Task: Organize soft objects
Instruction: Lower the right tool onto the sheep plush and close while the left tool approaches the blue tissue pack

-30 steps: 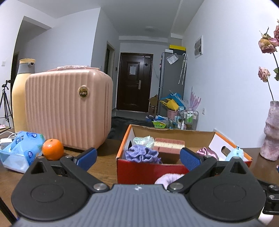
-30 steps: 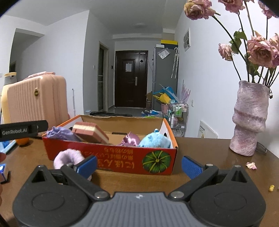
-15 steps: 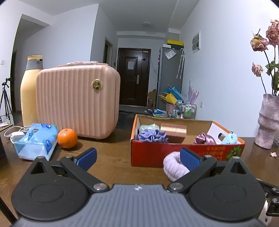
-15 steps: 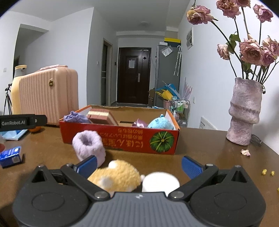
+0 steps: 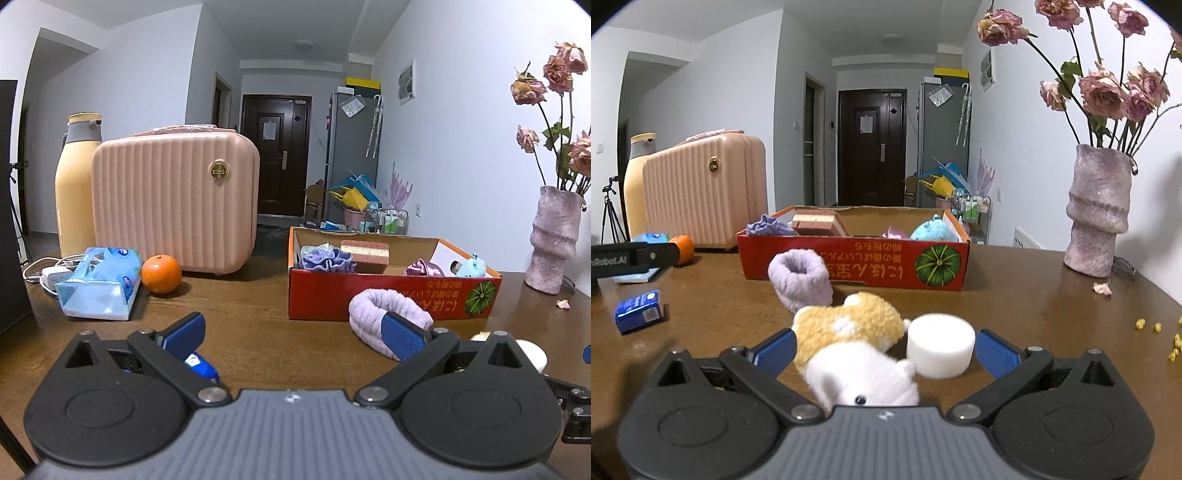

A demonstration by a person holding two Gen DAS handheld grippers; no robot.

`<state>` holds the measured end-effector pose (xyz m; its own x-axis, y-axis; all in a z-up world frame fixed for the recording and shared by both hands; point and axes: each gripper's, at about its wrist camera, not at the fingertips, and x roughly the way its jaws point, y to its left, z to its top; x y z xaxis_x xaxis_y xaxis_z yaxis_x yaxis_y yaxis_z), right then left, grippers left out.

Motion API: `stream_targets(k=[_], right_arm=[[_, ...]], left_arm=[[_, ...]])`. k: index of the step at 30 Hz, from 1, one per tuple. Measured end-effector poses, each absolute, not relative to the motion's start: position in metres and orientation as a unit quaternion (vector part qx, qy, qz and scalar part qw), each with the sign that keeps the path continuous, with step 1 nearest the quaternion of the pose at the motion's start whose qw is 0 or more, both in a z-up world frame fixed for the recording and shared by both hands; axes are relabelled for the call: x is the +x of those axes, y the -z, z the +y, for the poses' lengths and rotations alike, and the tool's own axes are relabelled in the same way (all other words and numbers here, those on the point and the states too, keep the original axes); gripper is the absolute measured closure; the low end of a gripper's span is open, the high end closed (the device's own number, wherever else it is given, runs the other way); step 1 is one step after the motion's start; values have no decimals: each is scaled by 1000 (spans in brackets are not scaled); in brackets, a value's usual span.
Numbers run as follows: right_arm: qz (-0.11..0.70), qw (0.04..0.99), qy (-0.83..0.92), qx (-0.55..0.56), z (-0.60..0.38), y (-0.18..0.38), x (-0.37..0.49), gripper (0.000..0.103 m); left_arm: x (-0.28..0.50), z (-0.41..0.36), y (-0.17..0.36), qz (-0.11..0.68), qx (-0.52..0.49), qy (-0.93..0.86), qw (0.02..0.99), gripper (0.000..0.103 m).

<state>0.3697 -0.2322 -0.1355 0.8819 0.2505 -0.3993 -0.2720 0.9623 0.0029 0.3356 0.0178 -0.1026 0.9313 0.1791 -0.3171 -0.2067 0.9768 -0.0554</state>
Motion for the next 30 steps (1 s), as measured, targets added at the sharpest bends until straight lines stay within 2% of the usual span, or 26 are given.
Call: stream_targets(k=[17, 30], right_arm=[[226, 966, -127, -15, -221, 143, 352, 0], [260, 959, -112, -29, -202, 153, 387, 0]], left_arm=[[292, 31, 105, 170, -32, -83, 981, 0], [292, 40, 105, 177, -40, -83, 980, 0]])
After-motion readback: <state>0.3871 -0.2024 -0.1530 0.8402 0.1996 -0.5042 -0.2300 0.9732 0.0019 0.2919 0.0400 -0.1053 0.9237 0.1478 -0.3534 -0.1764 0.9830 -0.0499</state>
